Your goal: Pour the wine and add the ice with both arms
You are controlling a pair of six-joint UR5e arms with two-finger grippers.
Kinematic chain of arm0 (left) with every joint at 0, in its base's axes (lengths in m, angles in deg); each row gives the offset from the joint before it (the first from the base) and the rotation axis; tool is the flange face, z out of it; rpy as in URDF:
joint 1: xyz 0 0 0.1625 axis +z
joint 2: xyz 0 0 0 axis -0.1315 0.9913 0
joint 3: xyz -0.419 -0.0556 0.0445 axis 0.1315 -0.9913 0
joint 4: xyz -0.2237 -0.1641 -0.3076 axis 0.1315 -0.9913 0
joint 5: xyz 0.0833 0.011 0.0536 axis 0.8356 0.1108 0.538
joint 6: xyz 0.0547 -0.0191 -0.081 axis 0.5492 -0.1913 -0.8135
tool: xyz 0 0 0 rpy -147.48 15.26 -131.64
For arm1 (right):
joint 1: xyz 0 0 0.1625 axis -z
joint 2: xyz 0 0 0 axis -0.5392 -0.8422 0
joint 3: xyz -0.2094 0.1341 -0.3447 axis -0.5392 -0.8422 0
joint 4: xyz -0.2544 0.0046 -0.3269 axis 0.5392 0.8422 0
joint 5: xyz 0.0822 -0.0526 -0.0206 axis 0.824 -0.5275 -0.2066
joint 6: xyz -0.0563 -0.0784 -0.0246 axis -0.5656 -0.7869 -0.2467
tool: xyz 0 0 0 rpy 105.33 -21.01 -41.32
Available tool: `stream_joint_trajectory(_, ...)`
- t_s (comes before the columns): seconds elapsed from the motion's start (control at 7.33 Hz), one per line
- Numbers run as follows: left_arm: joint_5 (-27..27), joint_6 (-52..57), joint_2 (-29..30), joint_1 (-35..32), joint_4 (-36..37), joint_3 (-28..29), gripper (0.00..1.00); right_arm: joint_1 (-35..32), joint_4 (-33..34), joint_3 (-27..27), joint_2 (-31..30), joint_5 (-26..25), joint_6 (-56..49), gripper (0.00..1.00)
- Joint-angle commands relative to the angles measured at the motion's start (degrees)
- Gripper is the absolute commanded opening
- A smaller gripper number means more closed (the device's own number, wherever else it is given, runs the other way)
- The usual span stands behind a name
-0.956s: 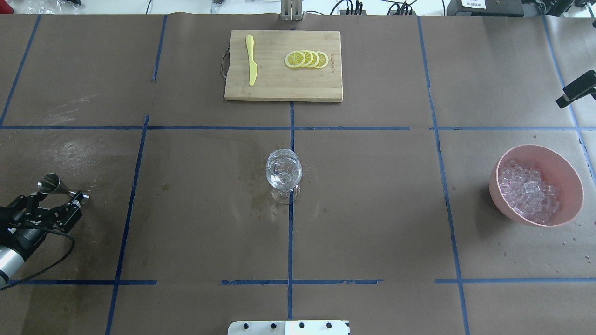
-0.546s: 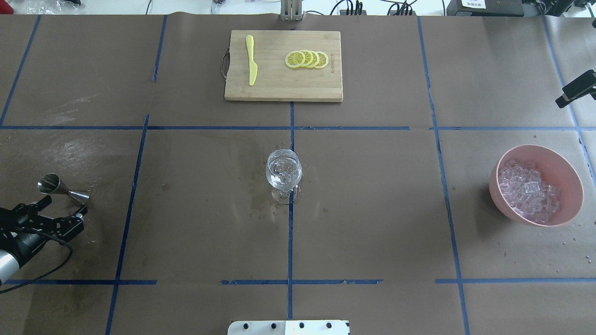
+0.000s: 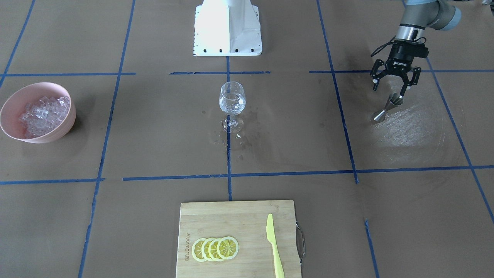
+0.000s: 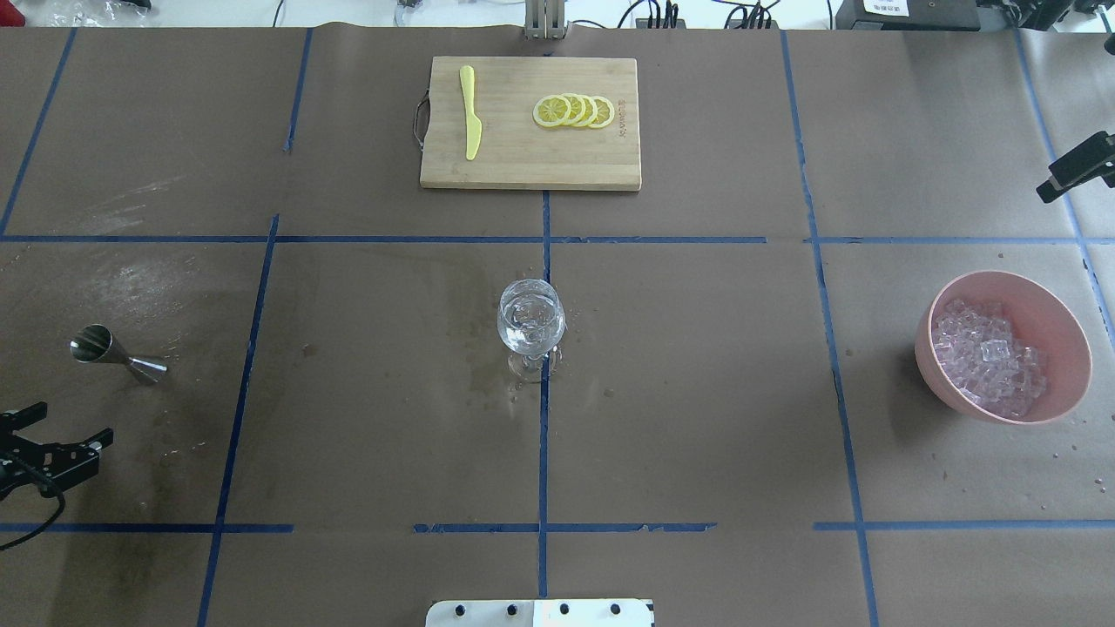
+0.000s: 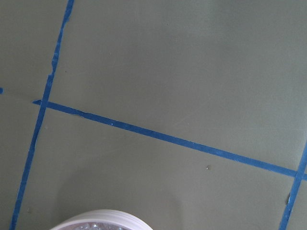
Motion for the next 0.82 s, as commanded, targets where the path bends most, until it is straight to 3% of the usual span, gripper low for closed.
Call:
stream_joint_trajectory(0.0, -15.1, 10.2, -3.9, -9.1, -0.1, 0.0, 0.98, 1.2, -0.1, 2.7, 0.0, -0.2, 4.5, 1.0)
stream_joint_trajectory(0.27, -21.1, 17.3, -4.0, -17.6, -0.3, 1.8, 0.99, 3.6, -0.1, 6.5, -0.1, -0.8, 10.6, 1.0)
stream_joint_trajectory(0.41, -28.4, 19.9, -3.8, -21.3, -0.4, 2.6, 0.99, 5.7, -0.1, 8.6, -0.1, -3.0, 14.0, 1.0)
stream_joint_trajectory(0.68, -46.9, 30.0, 1.6, -41.7, 3.2, 5.2, 0.99, 7.4, -0.1, 12.0, -1.1, -4.6, 19.2, 1.0)
